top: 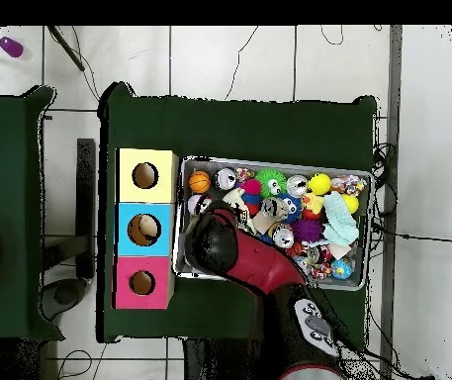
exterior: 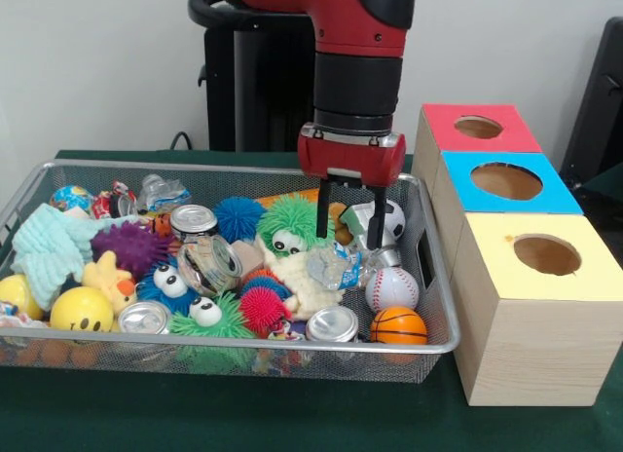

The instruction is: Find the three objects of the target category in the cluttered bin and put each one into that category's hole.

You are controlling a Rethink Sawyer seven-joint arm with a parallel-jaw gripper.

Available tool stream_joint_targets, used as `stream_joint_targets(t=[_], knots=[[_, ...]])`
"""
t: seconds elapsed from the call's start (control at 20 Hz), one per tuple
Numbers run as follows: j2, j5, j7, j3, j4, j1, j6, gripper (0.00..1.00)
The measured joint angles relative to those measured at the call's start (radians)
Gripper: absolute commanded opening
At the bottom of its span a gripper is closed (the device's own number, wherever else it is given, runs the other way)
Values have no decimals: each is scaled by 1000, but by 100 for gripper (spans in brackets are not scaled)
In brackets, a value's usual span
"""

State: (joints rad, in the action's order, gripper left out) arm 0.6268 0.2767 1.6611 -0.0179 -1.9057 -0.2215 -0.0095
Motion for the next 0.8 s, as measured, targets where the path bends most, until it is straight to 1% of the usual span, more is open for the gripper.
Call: stream_joint_targets(t=[0.8], knots=[[-53,-15,0,-19,0,11,-81,100]])
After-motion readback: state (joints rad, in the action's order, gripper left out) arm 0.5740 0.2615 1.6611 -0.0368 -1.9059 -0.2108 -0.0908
